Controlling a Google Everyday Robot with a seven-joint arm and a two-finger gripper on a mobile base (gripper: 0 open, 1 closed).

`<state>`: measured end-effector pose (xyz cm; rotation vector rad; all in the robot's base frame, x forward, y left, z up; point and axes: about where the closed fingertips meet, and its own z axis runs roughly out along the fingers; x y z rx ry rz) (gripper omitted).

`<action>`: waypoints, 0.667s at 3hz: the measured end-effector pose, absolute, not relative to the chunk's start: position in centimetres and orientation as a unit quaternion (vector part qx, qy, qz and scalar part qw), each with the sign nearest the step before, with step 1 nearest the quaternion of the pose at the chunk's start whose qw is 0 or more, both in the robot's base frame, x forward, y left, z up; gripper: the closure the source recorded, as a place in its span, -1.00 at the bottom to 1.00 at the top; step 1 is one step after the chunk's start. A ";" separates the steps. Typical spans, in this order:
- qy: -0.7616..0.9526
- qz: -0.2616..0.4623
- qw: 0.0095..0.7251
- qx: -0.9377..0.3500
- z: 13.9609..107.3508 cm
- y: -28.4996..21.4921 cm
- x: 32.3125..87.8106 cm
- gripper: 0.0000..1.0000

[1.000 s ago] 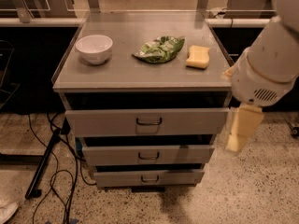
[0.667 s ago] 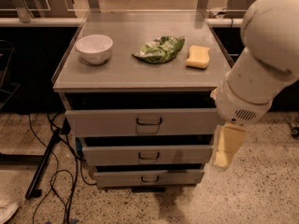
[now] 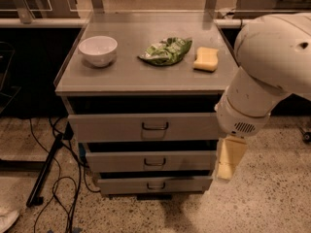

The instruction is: Open top drawer

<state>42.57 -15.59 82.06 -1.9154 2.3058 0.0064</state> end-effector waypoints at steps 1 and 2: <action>0.764 0.012 0.076 -0.641 81.3 -15.1 42.3 -1.00; 0.757 0.021 0.080 -0.648 80.0 -13.6 43.6 -1.00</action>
Offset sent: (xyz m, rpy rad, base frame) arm 0.0285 0.0377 -0.0365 0.0599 0.0124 0.0554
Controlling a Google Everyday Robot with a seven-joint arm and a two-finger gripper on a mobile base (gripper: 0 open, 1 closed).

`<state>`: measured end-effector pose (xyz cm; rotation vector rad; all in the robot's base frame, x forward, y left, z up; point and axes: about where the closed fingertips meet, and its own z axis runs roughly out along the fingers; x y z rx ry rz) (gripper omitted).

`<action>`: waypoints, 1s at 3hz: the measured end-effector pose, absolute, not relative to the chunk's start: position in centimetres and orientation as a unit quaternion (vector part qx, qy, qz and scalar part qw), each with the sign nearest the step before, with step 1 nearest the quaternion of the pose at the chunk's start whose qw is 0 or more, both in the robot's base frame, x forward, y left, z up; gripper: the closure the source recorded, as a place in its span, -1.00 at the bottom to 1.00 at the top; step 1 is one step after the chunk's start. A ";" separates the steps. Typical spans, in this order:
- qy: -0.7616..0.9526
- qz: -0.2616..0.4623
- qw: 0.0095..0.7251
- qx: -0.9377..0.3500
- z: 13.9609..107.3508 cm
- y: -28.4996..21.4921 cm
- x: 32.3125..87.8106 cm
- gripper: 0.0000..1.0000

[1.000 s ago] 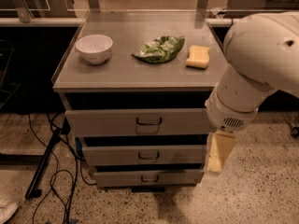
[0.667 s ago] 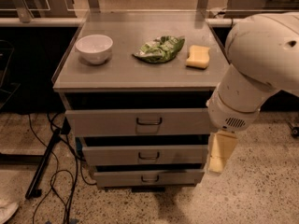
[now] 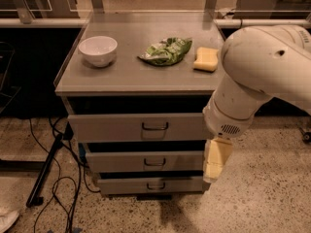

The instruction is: Open top drawer

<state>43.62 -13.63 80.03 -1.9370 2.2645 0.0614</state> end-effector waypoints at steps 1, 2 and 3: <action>0.755 0.030 0.077 -0.650 78.4 -12.6 45.5 -1.00; 0.758 0.036 0.073 -0.648 77.0 -12.1 46.6 -1.00; 0.769 0.052 0.066 -0.634 75.9 -11.9 47.5 -1.00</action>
Offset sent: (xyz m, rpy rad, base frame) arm 0.0447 0.0208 -0.0479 0.0223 0.0532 -0.0064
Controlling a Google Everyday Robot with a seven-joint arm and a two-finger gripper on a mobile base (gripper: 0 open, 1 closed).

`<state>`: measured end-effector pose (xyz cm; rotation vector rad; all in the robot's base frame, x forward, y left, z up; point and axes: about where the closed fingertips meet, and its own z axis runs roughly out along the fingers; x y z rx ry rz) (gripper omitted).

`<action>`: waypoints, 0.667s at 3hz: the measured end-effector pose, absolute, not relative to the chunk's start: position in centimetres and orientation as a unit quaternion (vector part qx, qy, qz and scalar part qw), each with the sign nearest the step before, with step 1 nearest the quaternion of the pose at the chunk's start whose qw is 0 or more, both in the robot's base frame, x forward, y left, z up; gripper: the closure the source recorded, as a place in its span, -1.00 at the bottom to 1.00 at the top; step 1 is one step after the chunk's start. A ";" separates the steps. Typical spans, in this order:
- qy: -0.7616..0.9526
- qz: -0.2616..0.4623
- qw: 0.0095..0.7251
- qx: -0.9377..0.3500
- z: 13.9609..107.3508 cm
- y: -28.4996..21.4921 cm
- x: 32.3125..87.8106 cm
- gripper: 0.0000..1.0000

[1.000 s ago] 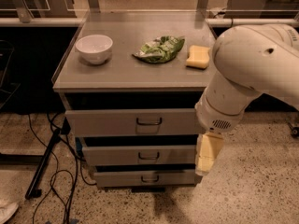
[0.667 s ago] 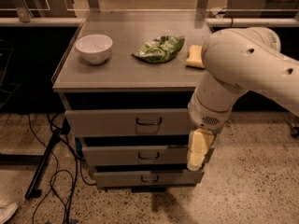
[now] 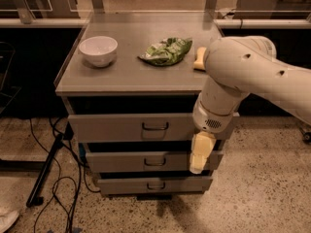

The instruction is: Open top drawer

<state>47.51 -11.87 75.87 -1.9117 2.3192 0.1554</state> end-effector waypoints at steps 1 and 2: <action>0.765 0.057 0.065 -0.639 75.4 -11.8 47.7 -1.00; 0.764 0.065 0.060 -0.639 73.9 -10.9 49.0 -1.00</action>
Offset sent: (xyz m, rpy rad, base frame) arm 0.0359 0.0263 -0.0456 0.0268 0.0561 0.0189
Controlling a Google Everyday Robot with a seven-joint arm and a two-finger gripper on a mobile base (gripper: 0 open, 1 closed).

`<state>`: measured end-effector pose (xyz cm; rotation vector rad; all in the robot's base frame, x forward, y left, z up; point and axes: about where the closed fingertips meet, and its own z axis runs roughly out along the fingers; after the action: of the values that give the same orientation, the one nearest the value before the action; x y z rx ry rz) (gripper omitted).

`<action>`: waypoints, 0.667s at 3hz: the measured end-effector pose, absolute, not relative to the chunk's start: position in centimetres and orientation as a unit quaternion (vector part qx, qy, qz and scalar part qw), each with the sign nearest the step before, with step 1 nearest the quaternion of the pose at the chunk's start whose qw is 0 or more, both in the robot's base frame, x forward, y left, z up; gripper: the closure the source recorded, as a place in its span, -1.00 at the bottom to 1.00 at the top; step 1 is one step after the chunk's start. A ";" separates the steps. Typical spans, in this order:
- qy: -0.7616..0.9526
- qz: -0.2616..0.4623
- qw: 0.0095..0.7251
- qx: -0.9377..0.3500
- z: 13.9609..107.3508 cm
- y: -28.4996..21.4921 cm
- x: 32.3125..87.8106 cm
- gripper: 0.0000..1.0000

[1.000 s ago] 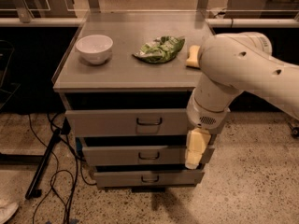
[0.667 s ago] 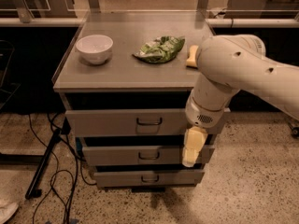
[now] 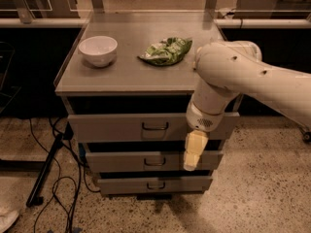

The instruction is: Open top drawer

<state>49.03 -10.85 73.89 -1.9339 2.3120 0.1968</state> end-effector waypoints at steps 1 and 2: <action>0.767 0.080 0.056 -0.634 71.4 -9.5 50.8 -1.00; 0.768 0.088 0.054 -0.632 70.1 -9.0 51.7 -1.00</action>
Offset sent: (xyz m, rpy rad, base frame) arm 0.0384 0.0250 -0.0517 0.0382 0.0544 -0.0213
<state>51.66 -8.97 70.11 -1.9195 2.3350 0.2665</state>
